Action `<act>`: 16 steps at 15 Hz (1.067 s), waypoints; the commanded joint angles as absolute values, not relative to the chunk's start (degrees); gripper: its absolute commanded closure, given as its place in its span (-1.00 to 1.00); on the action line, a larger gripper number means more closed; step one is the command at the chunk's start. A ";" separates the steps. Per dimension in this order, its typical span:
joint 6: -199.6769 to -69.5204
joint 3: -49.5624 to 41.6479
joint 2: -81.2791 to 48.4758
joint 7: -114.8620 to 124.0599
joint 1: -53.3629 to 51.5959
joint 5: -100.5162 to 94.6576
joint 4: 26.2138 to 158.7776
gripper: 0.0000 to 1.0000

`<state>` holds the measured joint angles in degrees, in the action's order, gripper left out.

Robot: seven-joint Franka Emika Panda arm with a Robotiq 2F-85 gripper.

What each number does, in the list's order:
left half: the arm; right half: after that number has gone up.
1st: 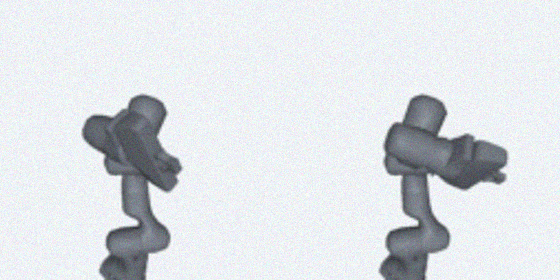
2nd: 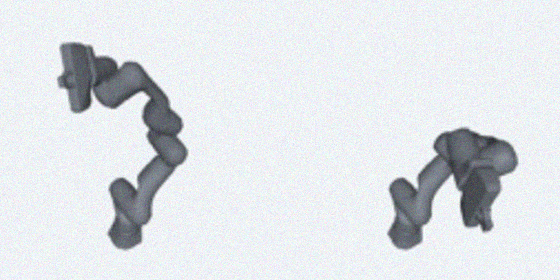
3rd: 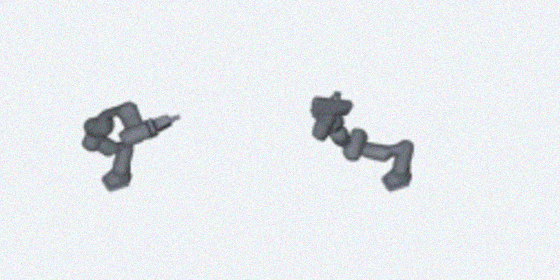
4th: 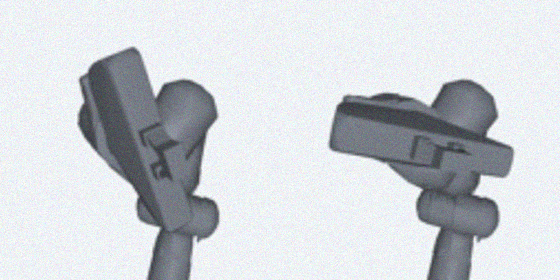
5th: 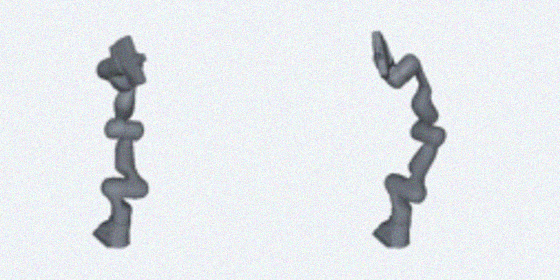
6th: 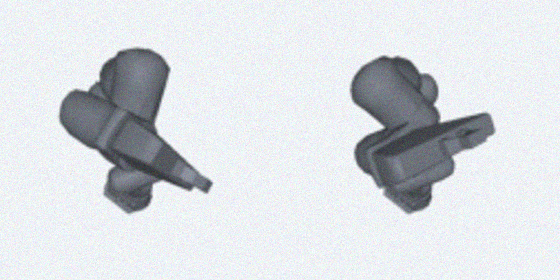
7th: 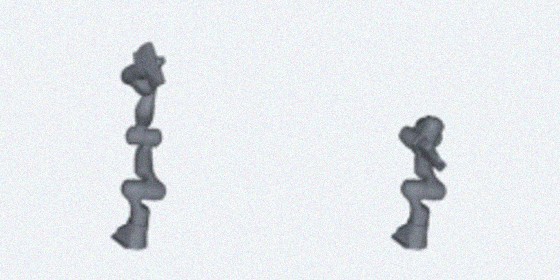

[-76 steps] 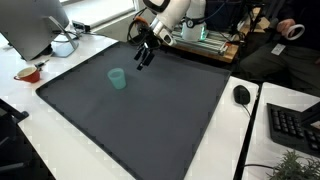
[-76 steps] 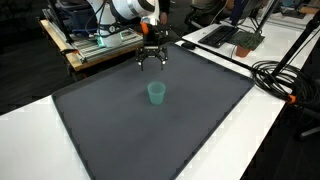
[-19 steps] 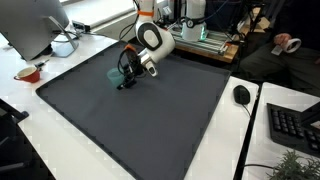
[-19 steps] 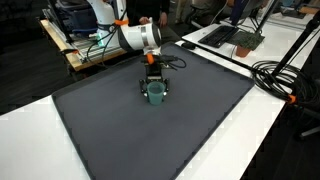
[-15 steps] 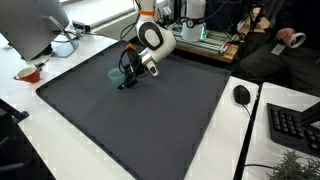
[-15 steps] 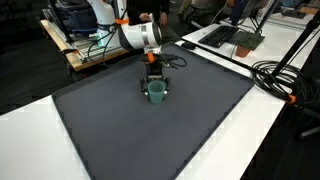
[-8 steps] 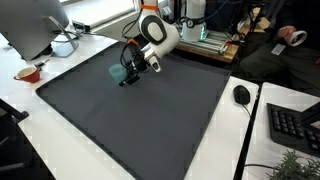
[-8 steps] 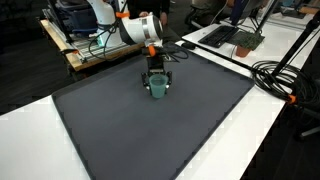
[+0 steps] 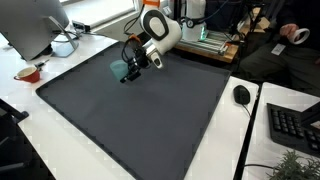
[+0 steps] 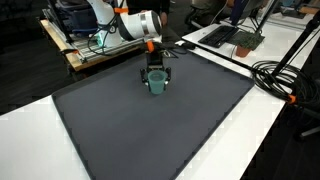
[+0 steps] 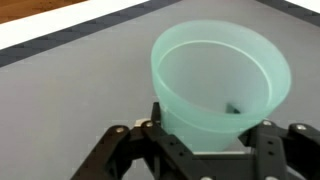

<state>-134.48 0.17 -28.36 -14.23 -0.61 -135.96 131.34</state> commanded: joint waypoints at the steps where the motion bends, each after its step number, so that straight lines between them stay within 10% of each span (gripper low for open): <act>1: -134.35 0.48 -25.25 -15.50 -0.94 -134.28 133.96 0.16; 8: -134.42 0.89 -25.80 -14.51 -0.93 -134.95 133.51 0.16; 9: -134.43 0.94 -25.77 -14.50 -0.95 -134.95 133.51 -0.34; 16: -134.43 0.95 -26.07 -14.50 -0.95 -134.95 133.41 -0.34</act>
